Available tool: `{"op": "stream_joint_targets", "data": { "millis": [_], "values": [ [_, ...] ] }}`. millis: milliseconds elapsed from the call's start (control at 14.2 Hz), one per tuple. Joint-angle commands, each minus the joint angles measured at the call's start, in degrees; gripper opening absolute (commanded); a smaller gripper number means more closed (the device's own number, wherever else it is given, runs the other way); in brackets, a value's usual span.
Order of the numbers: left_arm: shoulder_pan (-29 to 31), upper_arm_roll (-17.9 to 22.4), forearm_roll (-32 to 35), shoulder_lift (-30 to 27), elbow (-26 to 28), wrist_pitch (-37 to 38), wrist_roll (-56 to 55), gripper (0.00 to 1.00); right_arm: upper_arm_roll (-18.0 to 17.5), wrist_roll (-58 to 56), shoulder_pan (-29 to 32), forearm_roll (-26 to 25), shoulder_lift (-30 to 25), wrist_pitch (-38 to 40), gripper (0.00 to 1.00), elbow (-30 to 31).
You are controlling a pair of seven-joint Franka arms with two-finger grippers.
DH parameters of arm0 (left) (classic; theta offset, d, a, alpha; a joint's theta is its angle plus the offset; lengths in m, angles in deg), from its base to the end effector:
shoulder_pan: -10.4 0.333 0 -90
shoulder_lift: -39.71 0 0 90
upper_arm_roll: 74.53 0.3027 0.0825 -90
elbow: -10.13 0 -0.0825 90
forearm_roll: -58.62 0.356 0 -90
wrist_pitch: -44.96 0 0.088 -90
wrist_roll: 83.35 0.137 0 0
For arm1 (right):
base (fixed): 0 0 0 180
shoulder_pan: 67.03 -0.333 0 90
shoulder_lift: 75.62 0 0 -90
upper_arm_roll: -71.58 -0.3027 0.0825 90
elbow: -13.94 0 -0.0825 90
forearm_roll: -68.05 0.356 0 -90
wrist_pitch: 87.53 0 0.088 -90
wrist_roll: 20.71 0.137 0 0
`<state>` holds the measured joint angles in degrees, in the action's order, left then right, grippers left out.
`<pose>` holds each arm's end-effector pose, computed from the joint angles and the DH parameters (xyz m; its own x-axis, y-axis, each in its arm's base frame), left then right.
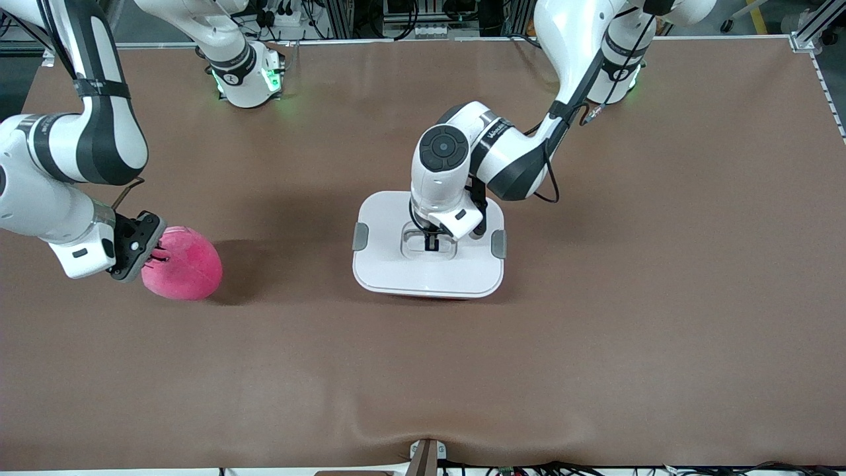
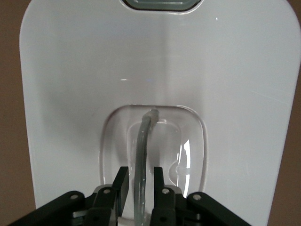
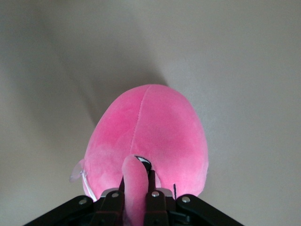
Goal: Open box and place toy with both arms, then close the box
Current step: 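Grasp the plush with the right gripper while the left gripper grasps the handle, then lift the lid with the left gripper while the right gripper lifts the plush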
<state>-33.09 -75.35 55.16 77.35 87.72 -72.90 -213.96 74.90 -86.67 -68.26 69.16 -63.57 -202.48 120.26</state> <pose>0.5001 -0.4922 0.3126 0.0340 0.9964 -0.0773 0.9994 -0.0347 -0.0071 0.5757 -0.0181 0.3734 0.4468 0.8944 -0.0196 0.8927 -0.4472 -0.0562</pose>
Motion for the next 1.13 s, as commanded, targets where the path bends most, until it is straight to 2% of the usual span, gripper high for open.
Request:
{"op": "stream_joint_targets", "data": {
  "millis": [0,71,141,635,846,1058],
  "values": [
    [-0.71,0.38,1.35,-0.11,-0.42,-0.18,-1.58,0.18,-0.5,5.03,0.18,0.47,-0.44,1.84,0.0,-1.98],
    [-0.71,0.38,1.35,-0.11,-0.42,-0.18,-1.58,0.05,-0.59,7.14,-0.26,0.47,-0.44,2.62,0.0,-2.77],
    [-0.71,0.38,1.35,-0.11,-0.42,-0.18,-1.58,0.0,-0.51,9.33,-0.78,0.47,-0.44,3.85,0.0,-3.82],
    [-0.62,0.38,1.35,-0.46,-0.51,-0.18,-1.15,0.0,-0.5,23.23,-4.12,2.13,-0.09,7.91,0.0,-8.75],
    [-0.62,0.38,1.44,-0.9,-0.42,-0.09,-0.61,0.0,-0.59,24.3,-4.39,2.14,0.0,8.17,0.0,-10.16],
    [-0.62,0.29,2.23,-0.99,-0.51,0.35,-0.61,0.0,-0.5,27.09,-4.57,3.97,0.78,12.02,0.0,-13.58]
  ]
}}
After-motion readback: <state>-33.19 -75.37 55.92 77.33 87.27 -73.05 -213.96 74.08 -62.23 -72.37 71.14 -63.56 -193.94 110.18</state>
